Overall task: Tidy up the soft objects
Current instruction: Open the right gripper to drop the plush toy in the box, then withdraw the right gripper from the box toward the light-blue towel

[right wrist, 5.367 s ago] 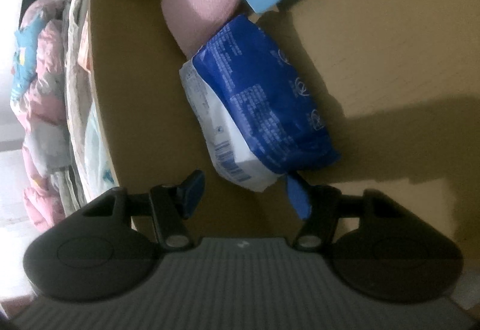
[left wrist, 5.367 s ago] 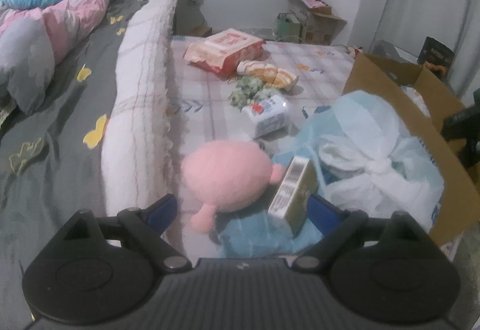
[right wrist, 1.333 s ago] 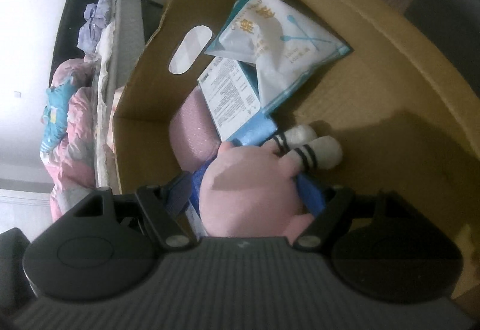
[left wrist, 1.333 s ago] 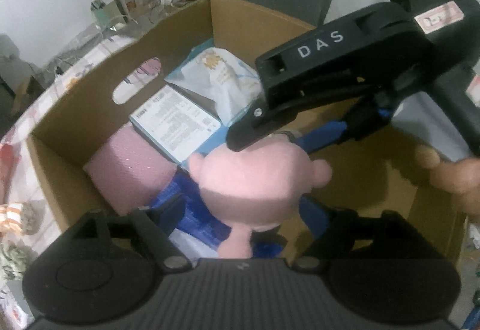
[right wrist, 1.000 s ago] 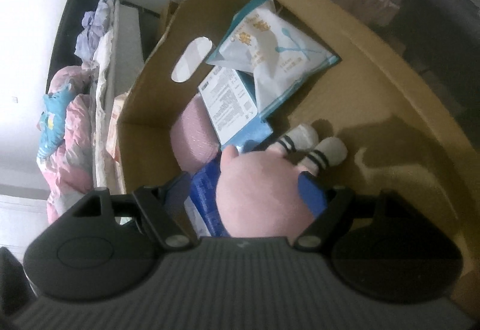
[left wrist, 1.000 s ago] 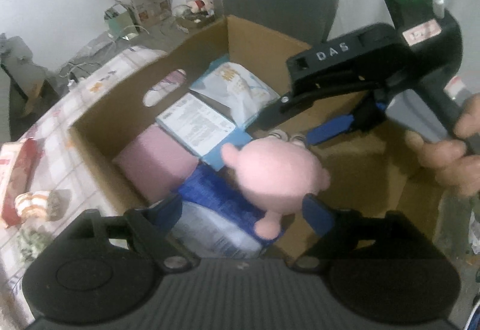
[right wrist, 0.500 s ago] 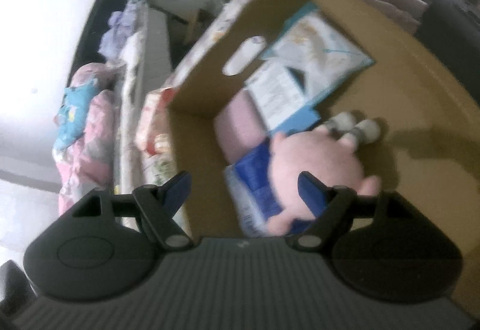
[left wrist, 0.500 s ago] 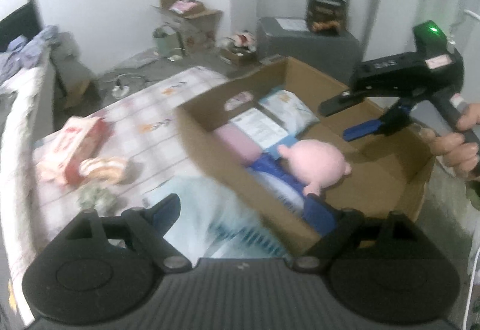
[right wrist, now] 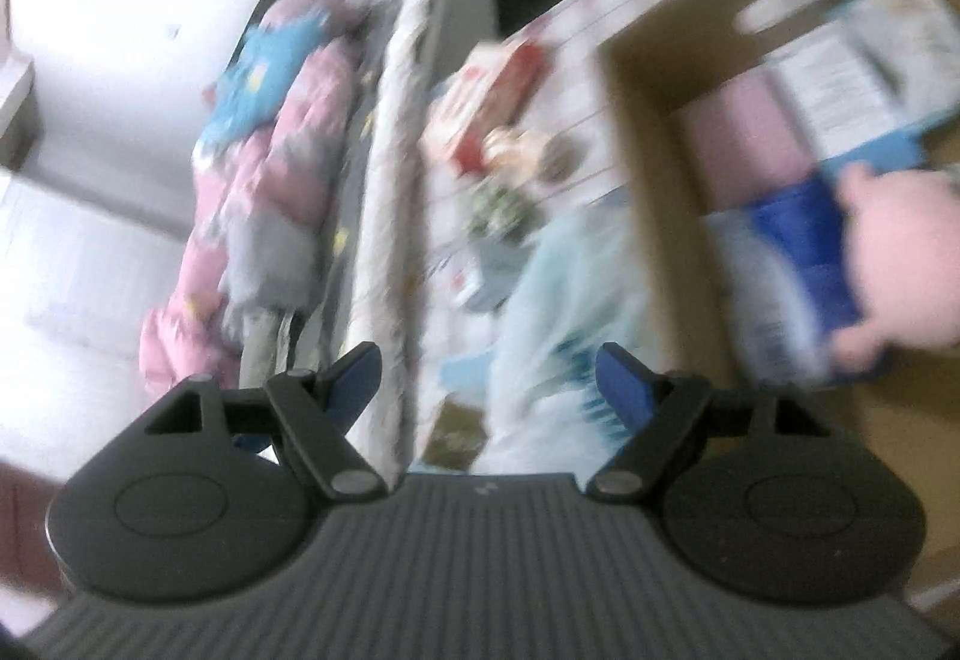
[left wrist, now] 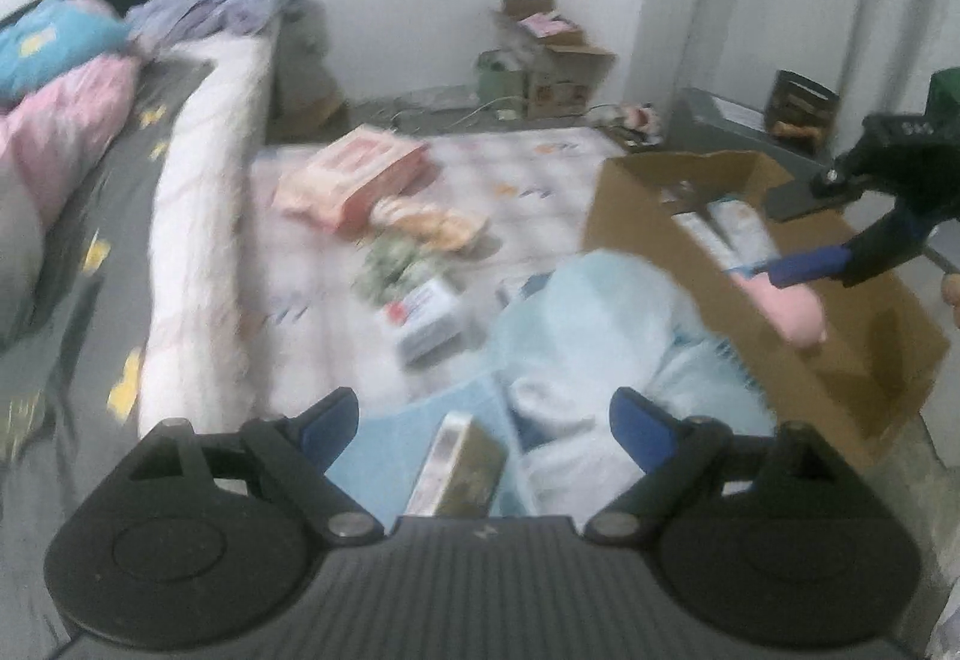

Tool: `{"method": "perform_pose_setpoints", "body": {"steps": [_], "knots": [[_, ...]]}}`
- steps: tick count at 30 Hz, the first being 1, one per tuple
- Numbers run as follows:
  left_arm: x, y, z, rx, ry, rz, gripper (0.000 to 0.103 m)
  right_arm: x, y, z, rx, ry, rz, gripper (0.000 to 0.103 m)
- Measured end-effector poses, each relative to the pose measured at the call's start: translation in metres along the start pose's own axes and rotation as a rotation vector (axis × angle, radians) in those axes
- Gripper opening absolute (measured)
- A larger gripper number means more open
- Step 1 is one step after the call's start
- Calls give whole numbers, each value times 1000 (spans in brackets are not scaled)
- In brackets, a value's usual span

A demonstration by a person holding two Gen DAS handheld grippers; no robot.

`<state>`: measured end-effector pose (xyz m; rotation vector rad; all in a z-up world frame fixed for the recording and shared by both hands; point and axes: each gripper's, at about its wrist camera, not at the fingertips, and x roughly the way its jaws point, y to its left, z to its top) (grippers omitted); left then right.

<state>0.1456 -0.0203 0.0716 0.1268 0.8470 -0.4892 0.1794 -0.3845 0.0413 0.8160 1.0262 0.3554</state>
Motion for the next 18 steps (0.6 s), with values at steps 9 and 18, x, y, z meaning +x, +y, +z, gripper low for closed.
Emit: {"method": "perform_pose_setpoints", "body": {"steps": [9,18], "knots": [[9,16,-53,16,26,25,90,81,56,-21,-72,165,26,79],[34,1,-95,216,72,80,74,154,78,-51,-61,357,29,78]]}}
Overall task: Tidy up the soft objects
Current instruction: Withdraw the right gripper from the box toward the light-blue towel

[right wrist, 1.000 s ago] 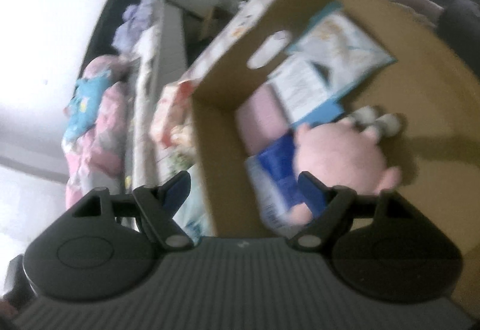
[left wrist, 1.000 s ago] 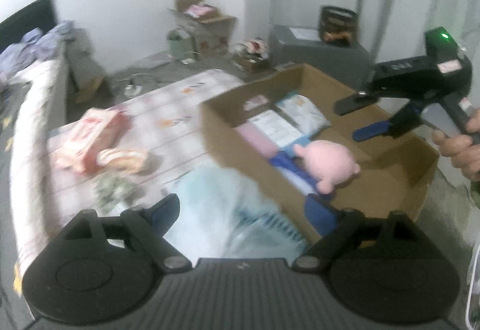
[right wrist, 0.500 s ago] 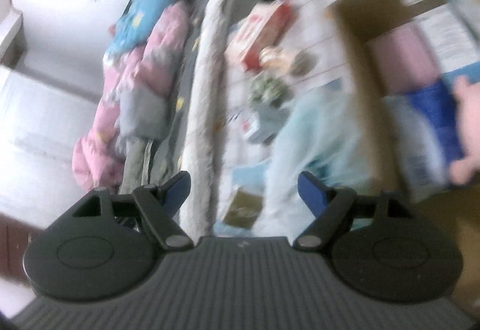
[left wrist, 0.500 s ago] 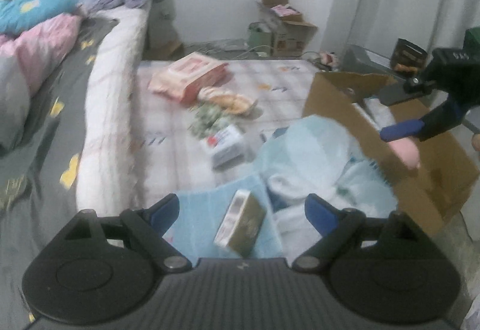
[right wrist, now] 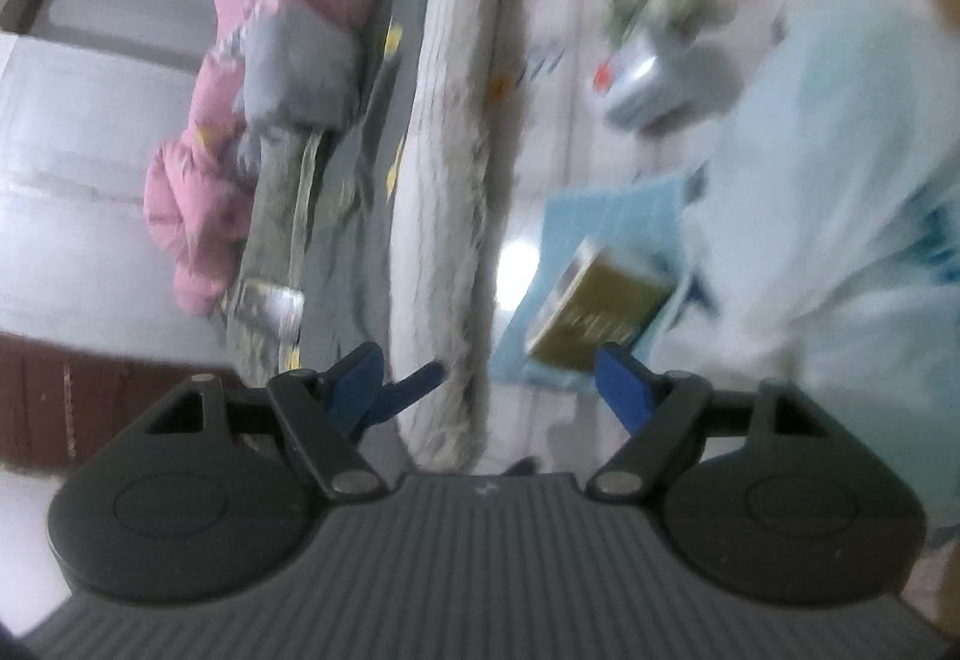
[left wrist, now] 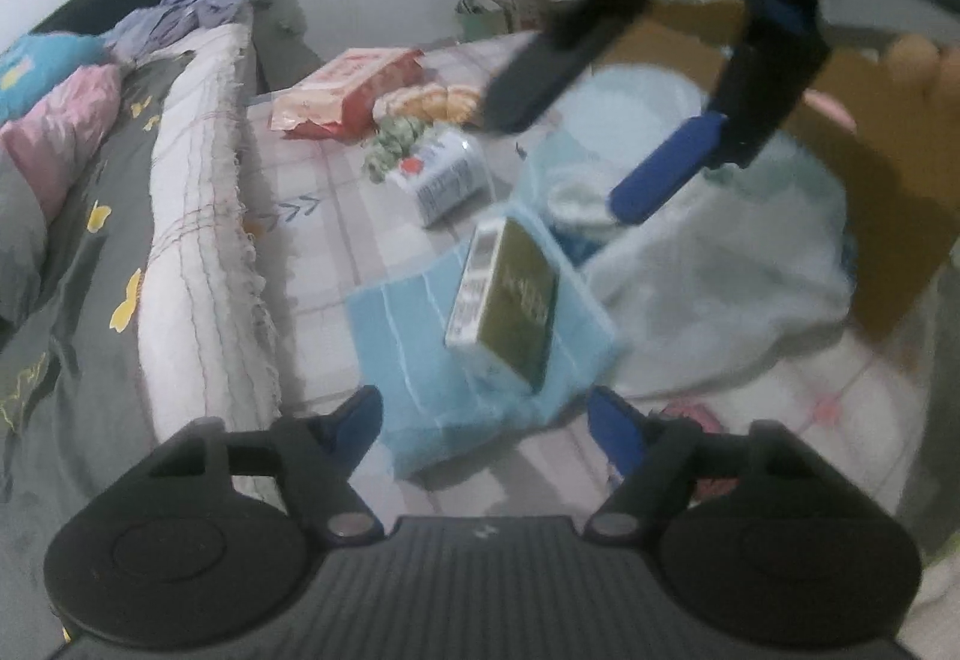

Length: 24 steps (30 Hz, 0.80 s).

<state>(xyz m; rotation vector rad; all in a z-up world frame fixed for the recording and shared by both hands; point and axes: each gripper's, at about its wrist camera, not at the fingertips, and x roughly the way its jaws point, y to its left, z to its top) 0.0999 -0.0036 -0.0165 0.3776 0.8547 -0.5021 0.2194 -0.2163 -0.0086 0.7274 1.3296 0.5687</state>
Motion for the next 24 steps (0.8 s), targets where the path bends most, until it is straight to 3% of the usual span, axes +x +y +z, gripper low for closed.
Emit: {"method": "perform_pose_setpoints", "body": {"steps": [4,9,11,16,24], "knots": [[9,3,-10,10,10,10,72,44,7,2,36,118,-14,78],[15,11,-15,13,25,14,70,88,6,15,68,199,-61,78],[16,13,-14,14,21,18,70,98,2,26,78,179,-69,78],[22,6,-8,69,-10,33,70,88,-4,60,119,28,-6,79],[55,-17,-7,217,53,45,70,65,-6,58,101,3,8,79]]}}
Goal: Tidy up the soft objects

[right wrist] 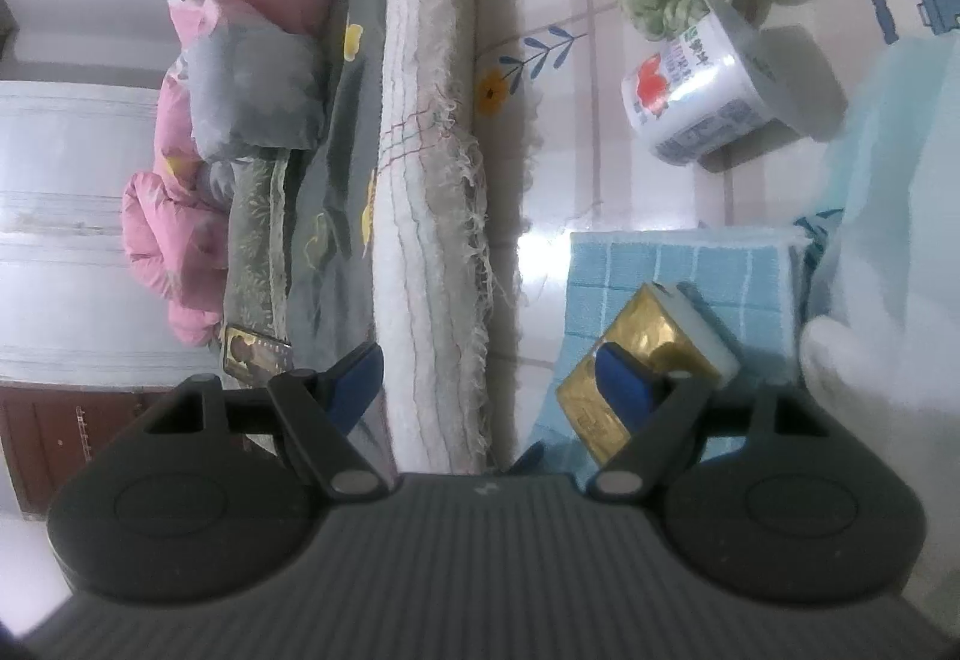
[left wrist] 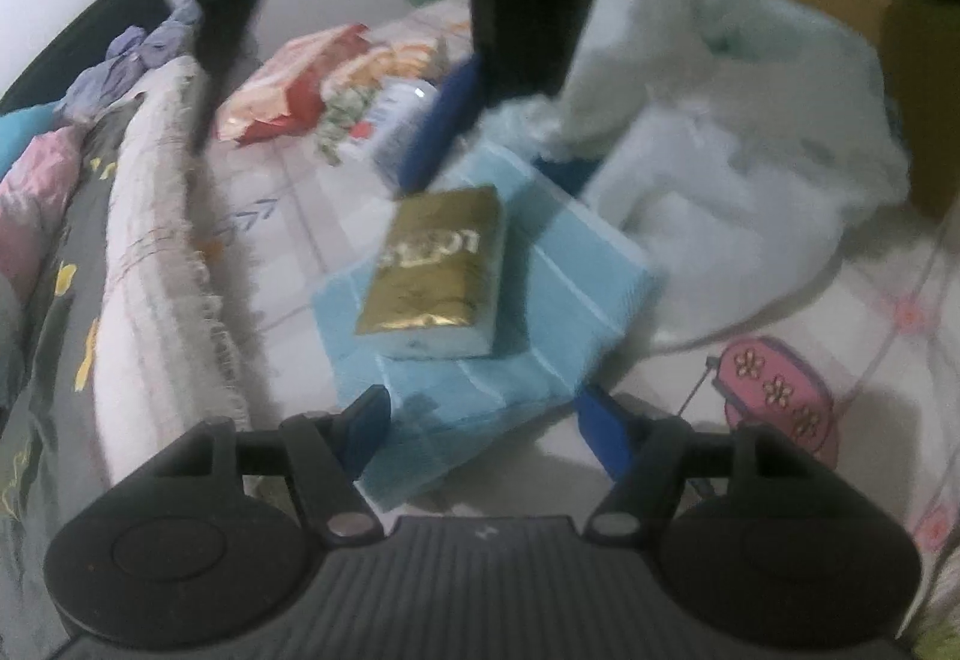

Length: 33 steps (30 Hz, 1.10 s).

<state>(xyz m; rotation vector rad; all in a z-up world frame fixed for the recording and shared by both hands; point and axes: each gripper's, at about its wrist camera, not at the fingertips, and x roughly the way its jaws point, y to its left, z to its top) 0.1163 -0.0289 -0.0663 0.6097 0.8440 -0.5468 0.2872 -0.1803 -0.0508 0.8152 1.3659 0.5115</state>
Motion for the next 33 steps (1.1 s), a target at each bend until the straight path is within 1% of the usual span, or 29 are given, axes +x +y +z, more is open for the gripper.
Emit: {"method": "perform_pose_setpoints", "body": {"steps": [2,4,6,7,8,9,10,11,12,13,15,17,19,22,26,31,33], "knots": [[6,-7,-1,37,10,16,71,-3,-3,1,2,-2,-1,79],[8,-9,-1,61,-7,36,73,-6,-8,0,12,-3,3,79],[8,-9,1,69,-4,48,71,-5,-11,-3,19,-4,7,79],[9,-9,2,66,0,49,64,-7,-13,-4,23,-4,11,79],[9,-8,3,59,8,42,60,-8,-15,-5,25,-4,14,79],[8,-8,5,52,14,36,54,-9,-16,-7,25,-4,17,79],[8,-7,6,44,21,36,44,-10,-17,-8,25,-6,22,79],[7,-7,7,37,23,39,38,-12,-18,-10,25,-10,27,79],[5,-7,8,27,21,42,25,-15,-18,-11,24,-14,32,79],[2,-5,10,10,17,38,18,-18,-19,-12,23,-21,37,79],[-4,4,15,-37,1,24,13,-25,-19,-15,22,-37,46,79],[-13,14,22,-99,-19,-1,12,-35,-19,-18,21,-57,59,79],[-21,28,29,-183,-35,-41,11,-46,-19,-20,18,-82,69,79],[-37,51,37,-324,-61,-107,10,-63,-19,-24,18,-115,87,79],[-65,79,40,-502,-107,-209,10,-84,-21,-30,16,-159,102,79],[-99,94,35,-614,-167,-332,10,-105,-24,-38,17,-202,126,79],[-107,98,28,-667,-187,-417,10,-109,-25,-41,18,-209,133,79]]}}
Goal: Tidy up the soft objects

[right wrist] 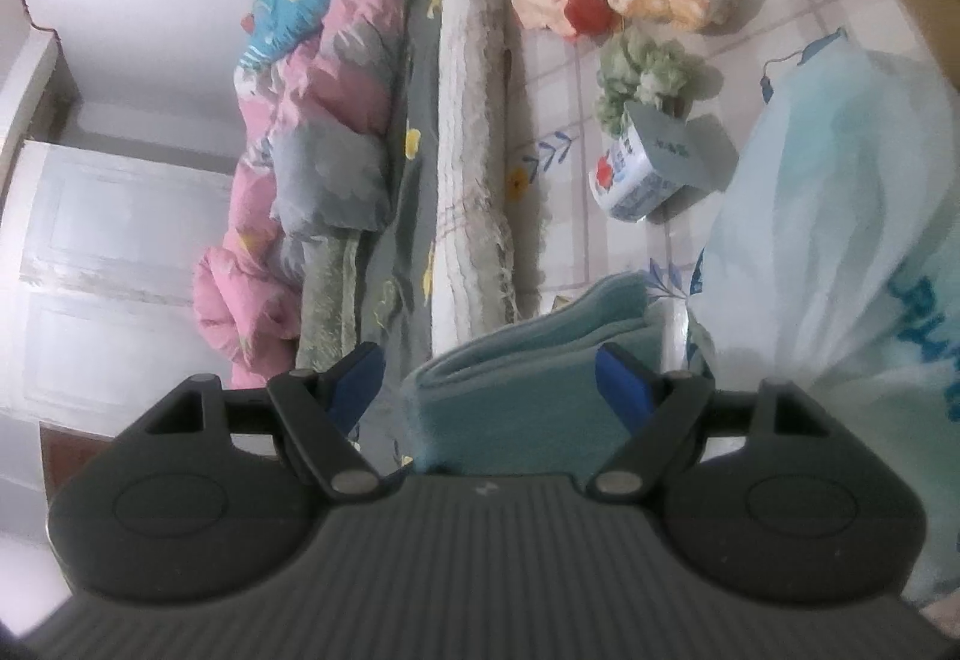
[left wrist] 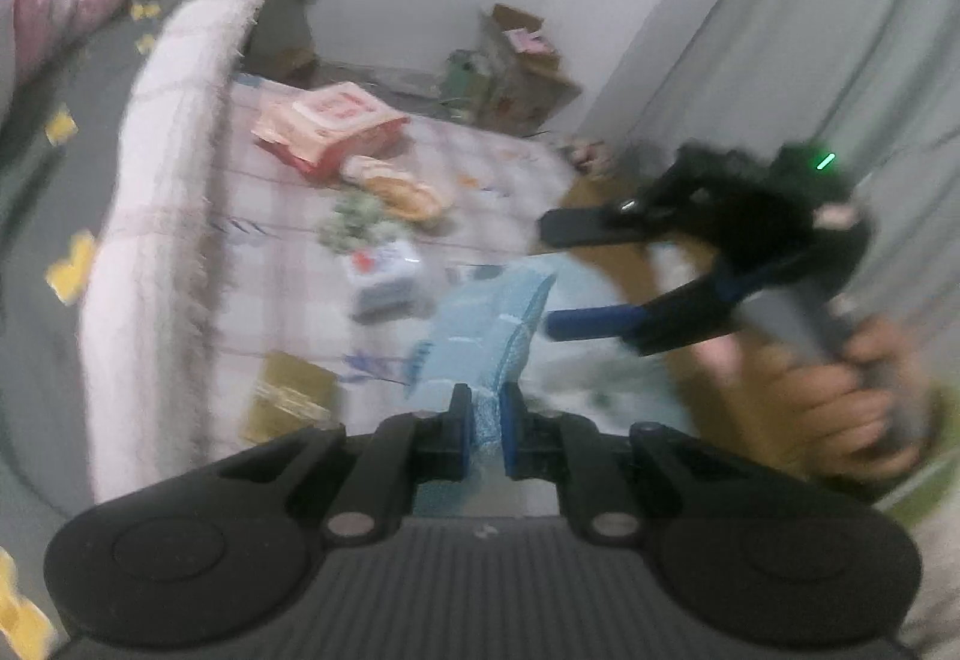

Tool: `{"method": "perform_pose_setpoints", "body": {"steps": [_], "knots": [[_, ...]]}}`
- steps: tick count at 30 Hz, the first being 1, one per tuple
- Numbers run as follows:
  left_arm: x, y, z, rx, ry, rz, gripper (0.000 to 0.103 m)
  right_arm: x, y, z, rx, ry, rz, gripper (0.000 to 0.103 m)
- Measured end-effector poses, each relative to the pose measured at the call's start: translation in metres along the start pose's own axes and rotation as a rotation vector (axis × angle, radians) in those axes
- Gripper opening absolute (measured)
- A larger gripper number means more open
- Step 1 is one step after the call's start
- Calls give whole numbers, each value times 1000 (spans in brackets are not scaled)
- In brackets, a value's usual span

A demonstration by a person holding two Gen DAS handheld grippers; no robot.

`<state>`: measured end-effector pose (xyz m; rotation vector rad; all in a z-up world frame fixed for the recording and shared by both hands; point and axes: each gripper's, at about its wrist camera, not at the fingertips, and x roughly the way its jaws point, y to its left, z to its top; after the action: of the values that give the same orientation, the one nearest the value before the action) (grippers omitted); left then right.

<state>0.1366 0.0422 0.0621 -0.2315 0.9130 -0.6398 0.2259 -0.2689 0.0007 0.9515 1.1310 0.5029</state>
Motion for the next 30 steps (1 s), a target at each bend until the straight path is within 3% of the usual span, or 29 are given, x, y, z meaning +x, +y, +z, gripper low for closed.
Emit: {"method": "perform_pose_setpoints", "body": {"steps": [2,4,7,9,13,15,19,24,30], "knots": [[-5,8,-6,-79,22,-87,10,-3,-1,-4,1,1,9,79],[-2,20,-15,-141,50,-126,10,-3,-2,-8,-2,8,10,79],[16,44,-31,-216,104,-82,10,0,-4,-15,1,25,6,79],[28,57,-38,-232,124,1,10,2,-6,-18,2,34,-2,79],[43,66,-43,-146,122,206,10,9,-6,-22,3,54,-14,79],[47,57,-44,-53,105,295,10,12,-5,-24,-7,61,-17,79],[56,29,-56,143,82,397,10,20,-4,-27,-14,80,-29,79],[72,-2,-72,272,103,384,13,39,-2,-35,-15,137,-36,79],[85,-10,-87,271,133,310,23,66,10,-54,-71,240,-39,79]]}}
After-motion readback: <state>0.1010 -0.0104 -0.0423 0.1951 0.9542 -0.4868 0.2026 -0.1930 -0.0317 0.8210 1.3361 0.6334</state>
